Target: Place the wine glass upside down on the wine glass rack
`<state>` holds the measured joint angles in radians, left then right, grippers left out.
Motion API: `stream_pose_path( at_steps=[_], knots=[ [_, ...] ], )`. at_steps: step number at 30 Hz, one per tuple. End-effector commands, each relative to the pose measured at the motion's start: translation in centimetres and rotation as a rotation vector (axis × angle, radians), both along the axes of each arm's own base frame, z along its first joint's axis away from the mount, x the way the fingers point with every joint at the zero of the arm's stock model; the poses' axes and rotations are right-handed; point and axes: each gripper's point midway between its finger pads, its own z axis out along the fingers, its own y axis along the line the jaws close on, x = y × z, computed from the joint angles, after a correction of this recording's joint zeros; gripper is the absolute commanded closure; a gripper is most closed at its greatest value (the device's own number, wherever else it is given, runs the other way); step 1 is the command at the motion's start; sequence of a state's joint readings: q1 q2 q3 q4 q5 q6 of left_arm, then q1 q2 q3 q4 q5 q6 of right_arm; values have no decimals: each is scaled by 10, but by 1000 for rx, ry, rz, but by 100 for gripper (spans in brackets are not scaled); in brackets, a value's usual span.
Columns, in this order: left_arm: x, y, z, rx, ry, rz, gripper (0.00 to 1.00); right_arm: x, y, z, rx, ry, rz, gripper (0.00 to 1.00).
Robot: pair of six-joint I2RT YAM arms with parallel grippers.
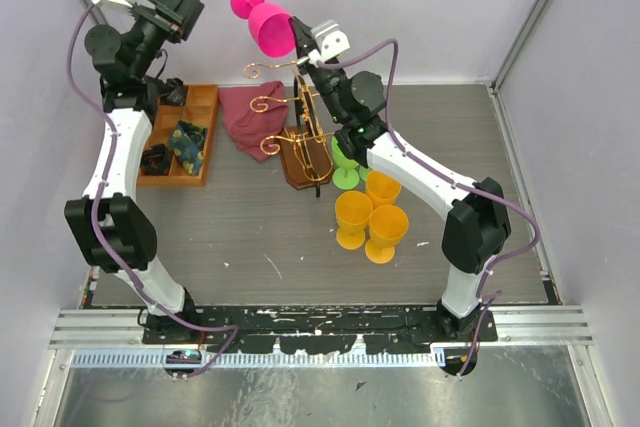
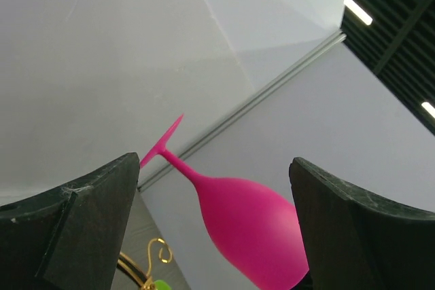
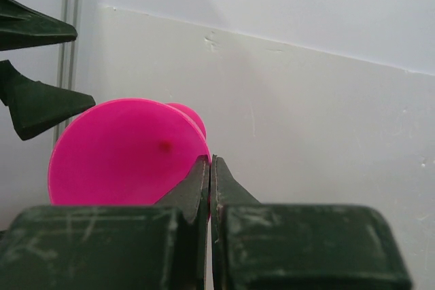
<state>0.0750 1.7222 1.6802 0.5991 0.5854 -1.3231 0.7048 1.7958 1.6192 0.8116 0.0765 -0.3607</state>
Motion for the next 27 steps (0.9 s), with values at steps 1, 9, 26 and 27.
stream_pose_path(
  at_steps=[1, 9, 26, 27],
  knots=[
    [-25, -6, 16, 171, 11, 125, 2, -11, -10, 33, 52, -61, -6, 100],
    [-63, 1, 52, 171, -117, 207, 2, -9, -10, 30, 34, -46, -19, 100],
    [-97, 8, 45, 122, -281, 325, 2, -20, -4, 48, 60, -74, 58, 100],
    [-93, 6, 40, 123, -260, 327, 2, -21, -3, 49, 65, -77, 63, 100]
  ],
)
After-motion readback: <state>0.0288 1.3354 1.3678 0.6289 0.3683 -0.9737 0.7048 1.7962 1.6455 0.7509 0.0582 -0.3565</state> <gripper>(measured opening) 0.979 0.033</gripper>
